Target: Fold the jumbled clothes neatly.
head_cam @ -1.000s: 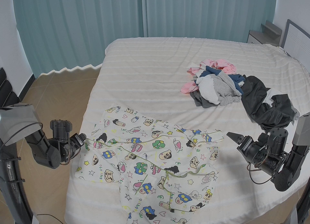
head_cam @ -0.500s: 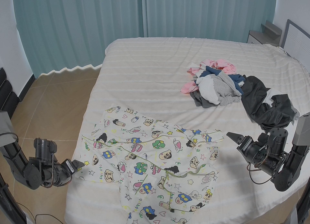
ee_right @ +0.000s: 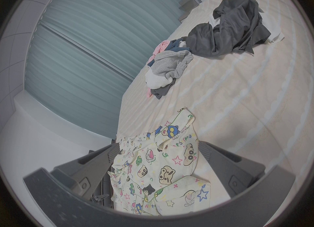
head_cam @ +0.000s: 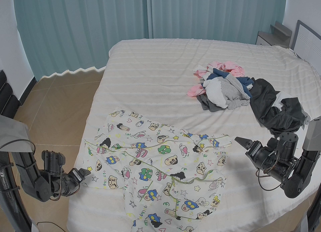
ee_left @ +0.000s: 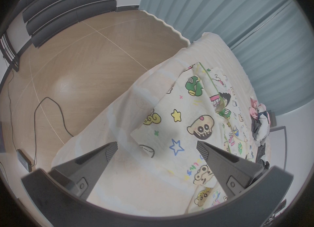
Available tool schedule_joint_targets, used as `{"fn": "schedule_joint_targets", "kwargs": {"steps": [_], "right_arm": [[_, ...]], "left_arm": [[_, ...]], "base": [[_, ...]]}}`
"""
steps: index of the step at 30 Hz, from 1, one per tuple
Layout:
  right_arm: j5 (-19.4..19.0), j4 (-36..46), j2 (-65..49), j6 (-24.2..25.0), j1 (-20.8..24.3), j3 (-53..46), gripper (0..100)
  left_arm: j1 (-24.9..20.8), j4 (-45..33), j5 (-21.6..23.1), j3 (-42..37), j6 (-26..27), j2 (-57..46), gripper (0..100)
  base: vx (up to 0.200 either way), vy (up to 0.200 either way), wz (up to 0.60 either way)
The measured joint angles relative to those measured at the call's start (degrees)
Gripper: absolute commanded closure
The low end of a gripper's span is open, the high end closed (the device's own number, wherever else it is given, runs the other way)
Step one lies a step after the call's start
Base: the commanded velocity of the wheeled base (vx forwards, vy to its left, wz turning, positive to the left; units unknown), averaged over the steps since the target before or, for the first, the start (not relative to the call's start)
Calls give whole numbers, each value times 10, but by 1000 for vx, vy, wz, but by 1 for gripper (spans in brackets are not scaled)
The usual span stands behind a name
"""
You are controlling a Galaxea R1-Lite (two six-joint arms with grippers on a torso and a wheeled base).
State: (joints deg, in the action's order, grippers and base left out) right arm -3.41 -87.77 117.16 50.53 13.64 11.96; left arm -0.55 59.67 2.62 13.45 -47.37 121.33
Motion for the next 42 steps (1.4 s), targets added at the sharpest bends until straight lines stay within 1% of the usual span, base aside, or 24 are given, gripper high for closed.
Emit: {"fn": "schedule_joint_targets", "kwargs": {"steps": [7,10,18,19,31,37,40,42], "right_arm": [[0,0,0,0,0,0,0],[0,0,0,0,0,0,0],[0,0,0,0,0,0,0],[0,0,1,0,0,0,0],[0,0,1,0,0,0,0],[0,0,1,0,0,0,0],[0,0,1,0,0,0,0],[0,0,1,0,0,0,0]], "left_arm": [[-21,10,-55,20,0,43,0],[-28,19,-63,31,-1,56,0],[-33,27,-64,54,-2,76,0],[-34,27,-64,55,-1,78,100],[-36,26,-84,47,0,85,100],[-36,25,-82,15,4,65,100],[-36,25,-81,-8,16,49,100],[-35,23,-79,-28,38,39,100]], "base": [[0,0,0],[0,0,0],[0,0,0],[0,0,0],[0,0,0],[0,0,0],[0,0,0],[0,0,0]]}}
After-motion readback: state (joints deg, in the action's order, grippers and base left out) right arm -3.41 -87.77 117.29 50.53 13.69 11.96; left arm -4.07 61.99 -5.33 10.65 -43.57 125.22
